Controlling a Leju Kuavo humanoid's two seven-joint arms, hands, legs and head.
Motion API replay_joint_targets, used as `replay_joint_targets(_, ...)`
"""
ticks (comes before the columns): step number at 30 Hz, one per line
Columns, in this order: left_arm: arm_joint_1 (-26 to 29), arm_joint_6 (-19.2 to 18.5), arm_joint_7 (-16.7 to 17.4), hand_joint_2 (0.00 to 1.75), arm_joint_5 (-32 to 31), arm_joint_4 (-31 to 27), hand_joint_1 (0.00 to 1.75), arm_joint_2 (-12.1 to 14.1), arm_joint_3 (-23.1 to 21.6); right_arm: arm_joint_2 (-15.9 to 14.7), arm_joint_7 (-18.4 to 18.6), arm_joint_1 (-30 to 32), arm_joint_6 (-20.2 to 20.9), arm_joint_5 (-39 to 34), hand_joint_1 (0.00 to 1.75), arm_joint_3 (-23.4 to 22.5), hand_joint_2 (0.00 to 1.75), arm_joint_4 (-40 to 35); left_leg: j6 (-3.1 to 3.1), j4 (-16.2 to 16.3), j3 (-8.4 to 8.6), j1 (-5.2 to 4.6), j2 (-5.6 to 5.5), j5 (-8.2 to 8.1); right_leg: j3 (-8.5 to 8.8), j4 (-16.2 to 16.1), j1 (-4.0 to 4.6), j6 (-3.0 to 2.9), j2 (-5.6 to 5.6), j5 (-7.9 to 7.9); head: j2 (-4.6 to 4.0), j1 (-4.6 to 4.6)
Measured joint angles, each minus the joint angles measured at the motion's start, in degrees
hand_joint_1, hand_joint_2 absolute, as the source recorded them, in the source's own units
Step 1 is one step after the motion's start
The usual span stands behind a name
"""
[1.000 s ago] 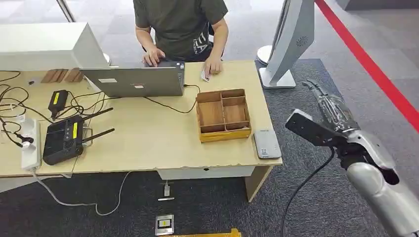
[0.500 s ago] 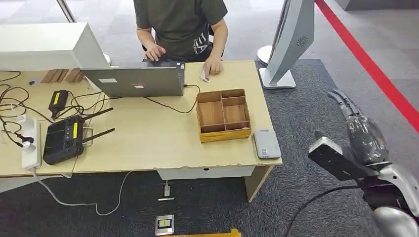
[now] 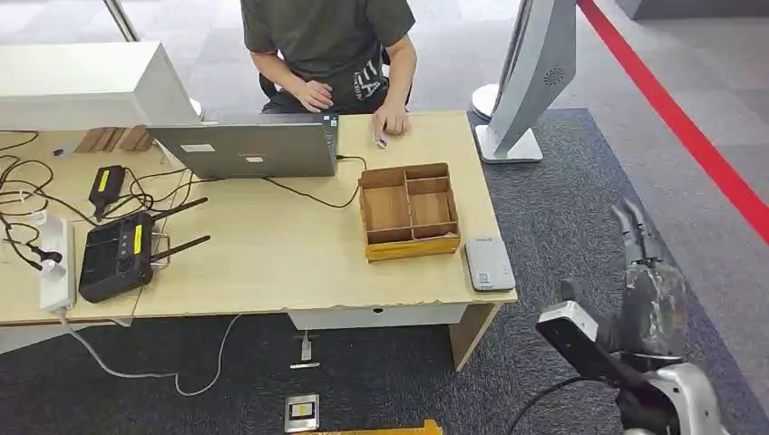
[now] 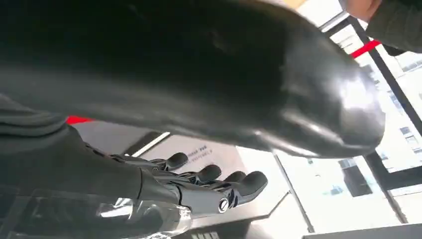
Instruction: Pass the card to the sensor for recognition and then transmit it.
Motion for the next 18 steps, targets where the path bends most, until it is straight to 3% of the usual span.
replay_joint_targets(2,0.0,0.1,0.0,0.00,0.0,0.0,0.00,-0.1,0.1,2.0,0.7,-1.0,0.5,5.0,0.00,2.5,0.00,1.6,-0.01,0.0,0.01,0.02,0.01,0.00,-0.01,0.0,0.02,-0.01,0.00,0.00,0.00,0.02)
replay_joint_targets(3,-0.1,0.2,0.0,0.00,0.0,0.0,0.00,-0.2,0.2,3.1,0.8,-1.6,0.7,5.9,0.00,3.8,1.75,2.5,-0.01,0.0,0.01,0.03,0.02,0.01,0.00,0.0,0.03,-0.01,0.00,0.00,0.00,-0.02)
replay_joint_targets(11,-0.1,-1.2,-1.0,0.00,-0.9,0.0,0.00,-0.4,0.4,9.5,0.2,-7.3,5.6,7.2,0.00,11.3,1.75,9.2,-0.03,0.0,-0.02,0.03,-0.01,0.03,-0.01,0.0,0.03,-0.01,0.00,0.00,0.00,0.02)
replay_joint_targets(18,-0.1,-1.6,-1.1,0.00,-1.4,0.0,0.00,-0.4,0.4,14.0,-0.2,-12.1,7.8,10.5,0.00,14.9,1.75,16.0,-0.04,0.0,-0.03,0.03,-0.02,0.03,-0.01,0.0,0.03,-0.02,0.00,0.00,0.00,0.02)
